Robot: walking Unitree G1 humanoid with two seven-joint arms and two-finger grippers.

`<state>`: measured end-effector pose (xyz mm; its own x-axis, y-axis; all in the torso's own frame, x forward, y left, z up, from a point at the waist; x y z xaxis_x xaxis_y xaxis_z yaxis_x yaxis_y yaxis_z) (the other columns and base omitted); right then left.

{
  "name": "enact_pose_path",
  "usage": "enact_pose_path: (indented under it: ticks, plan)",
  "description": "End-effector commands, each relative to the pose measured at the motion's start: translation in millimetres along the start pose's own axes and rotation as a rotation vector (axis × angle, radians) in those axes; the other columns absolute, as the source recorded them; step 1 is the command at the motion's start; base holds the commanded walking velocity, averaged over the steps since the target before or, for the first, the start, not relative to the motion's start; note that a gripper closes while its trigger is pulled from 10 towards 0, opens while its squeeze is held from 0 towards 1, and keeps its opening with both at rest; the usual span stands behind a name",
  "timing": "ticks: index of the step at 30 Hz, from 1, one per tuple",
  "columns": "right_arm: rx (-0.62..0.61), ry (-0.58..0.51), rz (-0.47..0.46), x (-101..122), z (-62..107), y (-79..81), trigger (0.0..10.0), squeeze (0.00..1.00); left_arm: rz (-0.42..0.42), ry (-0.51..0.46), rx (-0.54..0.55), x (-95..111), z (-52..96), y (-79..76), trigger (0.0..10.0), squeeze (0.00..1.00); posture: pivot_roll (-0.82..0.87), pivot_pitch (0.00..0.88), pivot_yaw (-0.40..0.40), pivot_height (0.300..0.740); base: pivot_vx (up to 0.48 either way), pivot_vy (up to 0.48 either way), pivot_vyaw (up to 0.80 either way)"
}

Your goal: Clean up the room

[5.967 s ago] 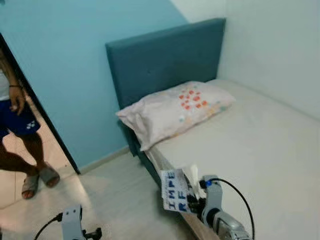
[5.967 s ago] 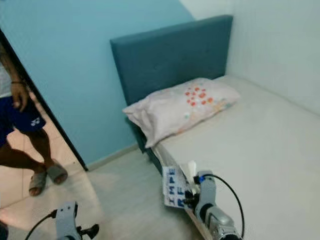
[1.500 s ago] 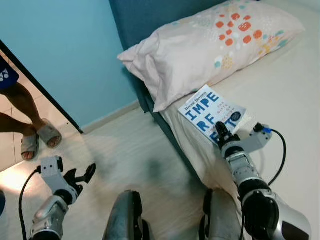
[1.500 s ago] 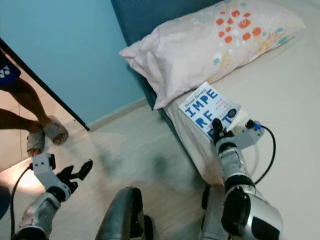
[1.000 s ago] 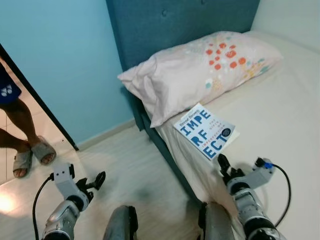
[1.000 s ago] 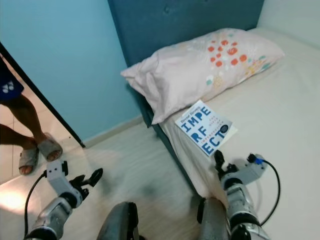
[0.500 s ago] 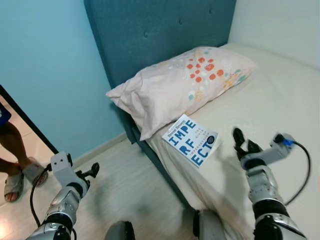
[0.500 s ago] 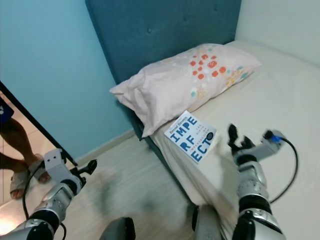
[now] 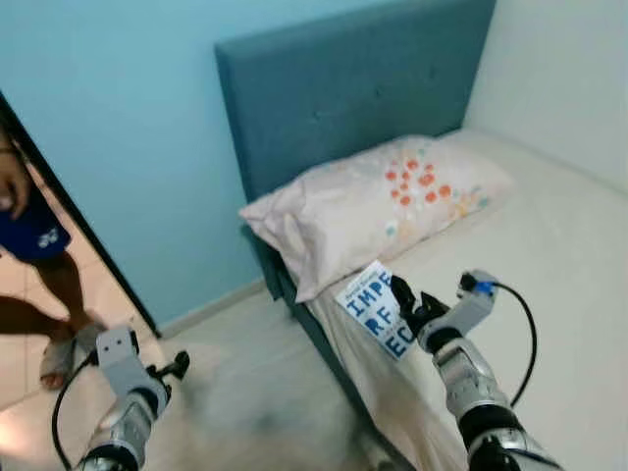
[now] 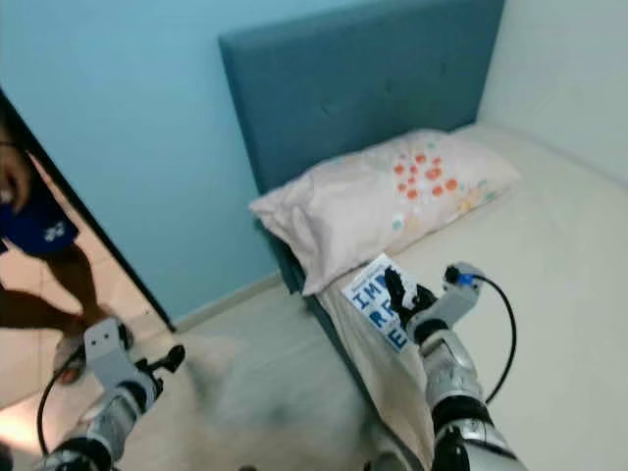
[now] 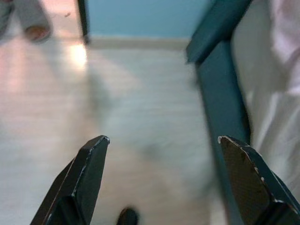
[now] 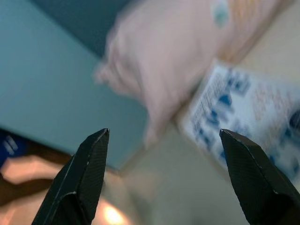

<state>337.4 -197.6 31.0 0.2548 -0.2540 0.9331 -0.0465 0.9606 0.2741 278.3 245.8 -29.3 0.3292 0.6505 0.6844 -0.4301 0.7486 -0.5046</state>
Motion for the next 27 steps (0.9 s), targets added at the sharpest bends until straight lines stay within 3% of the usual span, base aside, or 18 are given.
enact_pose_path:
  ticks: [1, 4, 7, 9, 10, 12, 13, 16, 21, 27]
  plan:
    - [-0.059, 0.178, 0.008, -45.0, 18.2, -7.7, 10.0, 0.00, -0.022, 0.085, 0.090, -21.7, 9.0, 21.5, 10.0, 0.00, -0.08, 0.071, 0.050, 0.700, 0.000, 0.000, 0.00]
    - [-0.099, 0.269, 0.006, -67.5, 31.3, -13.4, 10.0, 0.00, -0.039, 0.123, 0.135, -32.2, 14.9, 32.8, 10.0, 0.00, -0.08, 0.067, 0.053, 0.710, 0.000, 0.000, 0.00]
    - [-0.185, 0.458, 0.028, -110.7, 63.8, -25.4, 10.0, 0.00, -0.071, 0.200, 0.202, -53.5, 28.5, 53.2, 10.0, 0.00, -0.08, 0.067, 0.053, 0.725, 0.000, 0.000, 0.00]
    - [-0.234, 0.541, 0.031, -129.8, 82.1, -31.1, 10.0, 0.00, -0.091, 0.236, 0.234, -61.9, 35.1, 62.4, 10.0, 0.00, -0.08, 0.067, 0.052, 0.735, 0.000, 0.000, 0.00]
    - [-0.234, 0.541, 0.031, -129.8, 82.1, -31.1, 10.0, 0.00, -0.091, 0.236, 0.234, -61.9, 35.1, 62.4, 10.0, 0.00, -0.08, 0.067, 0.052, 0.735, 0.000, 0.000, 0.00]
    - [-0.302, 0.683, 0.055, -159.2, 114.2, -37.3, 10.0, 0.00, -0.095, 0.281, 0.278, -75.0, 46.2, 75.8, 10.0, 0.00, -0.08, 0.070, 0.051, 0.740, 0.000, 0.000, 0.00]
    - [-0.302, 0.683, 0.055, -159.2, 114.2, -37.3, 10.0, 0.00, -0.095, 0.281, 0.278, -75.0, 46.2, 75.8, 10.0, 0.00, -0.08, 0.070, 0.051, 0.740, 0.000, 0.000, 0.00]
    - [-0.327, 0.800, 0.093, -181.8, 142.4, -38.5, 10.0, 0.00, -0.079, 0.295, 0.296, -81.8, 50.6, 79.4, 10.0, 0.00, -0.07, 0.072, 0.043, 0.740, 0.000, 0.000, 0.00]
    - [-0.292, 0.860, 0.113, -190.8, 152.5, -35.3, 10.0, 0.00, -0.074, 0.308, 0.308, -84.7, 51.0, 78.7, 10.0, 0.00, -0.08, 0.070, 0.040, 0.740, 0.000, 0.000, -0.30]
    - [-0.277, 0.880, 0.168, -190.0, 156.2, -41.4, 10.0, 0.00, -0.085, 0.314, 0.306, -86.5, 52.2, 79.5, 10.0, 0.00, -0.08, 0.071, 0.038, 0.740, -0.437, 0.000, -0.73]
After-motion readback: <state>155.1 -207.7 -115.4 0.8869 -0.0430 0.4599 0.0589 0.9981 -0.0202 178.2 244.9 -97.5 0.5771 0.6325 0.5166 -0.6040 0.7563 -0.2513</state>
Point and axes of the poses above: a point about 5 cm out from each wrist's last joint towards the gripper, its own z axis pointing back from the gripper into the wrist, its own x axis along the axis of the wrist's last joint, y = z × x, the point moved 2 cm from there along -z, pointing out of the wrist towards the gripper, and after that the axes turned 15 degrees about z, right-handed, at the moved point
